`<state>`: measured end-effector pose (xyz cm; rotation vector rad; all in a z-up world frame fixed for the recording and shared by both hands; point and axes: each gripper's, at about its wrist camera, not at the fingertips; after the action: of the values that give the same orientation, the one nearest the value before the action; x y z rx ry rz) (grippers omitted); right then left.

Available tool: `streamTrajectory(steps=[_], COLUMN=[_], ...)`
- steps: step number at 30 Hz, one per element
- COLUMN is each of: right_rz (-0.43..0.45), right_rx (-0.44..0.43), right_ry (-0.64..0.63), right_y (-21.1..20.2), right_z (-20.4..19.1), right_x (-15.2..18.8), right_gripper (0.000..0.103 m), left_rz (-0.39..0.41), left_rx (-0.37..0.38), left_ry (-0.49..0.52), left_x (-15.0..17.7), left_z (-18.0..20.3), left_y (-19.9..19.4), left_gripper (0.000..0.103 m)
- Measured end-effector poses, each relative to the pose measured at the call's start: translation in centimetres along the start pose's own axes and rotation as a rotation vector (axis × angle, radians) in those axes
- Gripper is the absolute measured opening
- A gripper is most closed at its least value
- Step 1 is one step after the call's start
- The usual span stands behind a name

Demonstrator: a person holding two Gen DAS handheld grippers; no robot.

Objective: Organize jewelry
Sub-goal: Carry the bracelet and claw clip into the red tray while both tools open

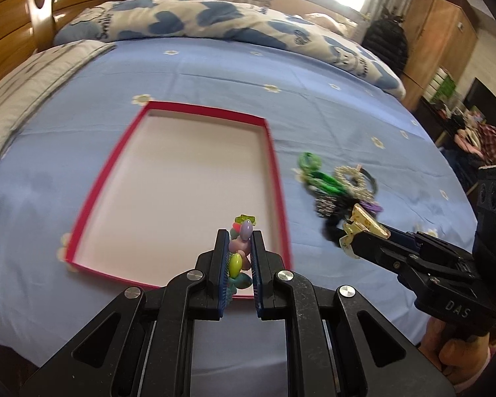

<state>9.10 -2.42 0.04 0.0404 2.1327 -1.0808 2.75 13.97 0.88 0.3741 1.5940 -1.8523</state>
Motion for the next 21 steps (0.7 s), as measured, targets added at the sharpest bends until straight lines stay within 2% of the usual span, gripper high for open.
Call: streamTrajectory(steps=[10,21], right_rz=[-0.071,-0.179], right_rx=[-0.075,-0.073], right_ry=[-0.076,-0.1], right_y=[6.4,10.8], right_z=[-4.3,-4.7], right_x=[-1.4,-0.8], right_gripper=[0.038,0.038], left_rz=[-0.009,-0.088], left_rx=[-0.081,-0.126], left_ry=[-0.045,-0.064], left_x=[-1.0,-0.4], left_z=[-4.8,-7.3], left_y=[1.5,4.5], left_gripper=[0.011,0.011])
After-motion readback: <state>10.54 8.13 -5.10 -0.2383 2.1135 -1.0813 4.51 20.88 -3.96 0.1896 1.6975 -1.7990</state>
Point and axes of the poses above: each gripper's, at about its wrist camera, not at the fingertips, and y roughly the way its jaws point, z to its right, x to its underside, and after that the axes turned 1 degree about z, right-handed
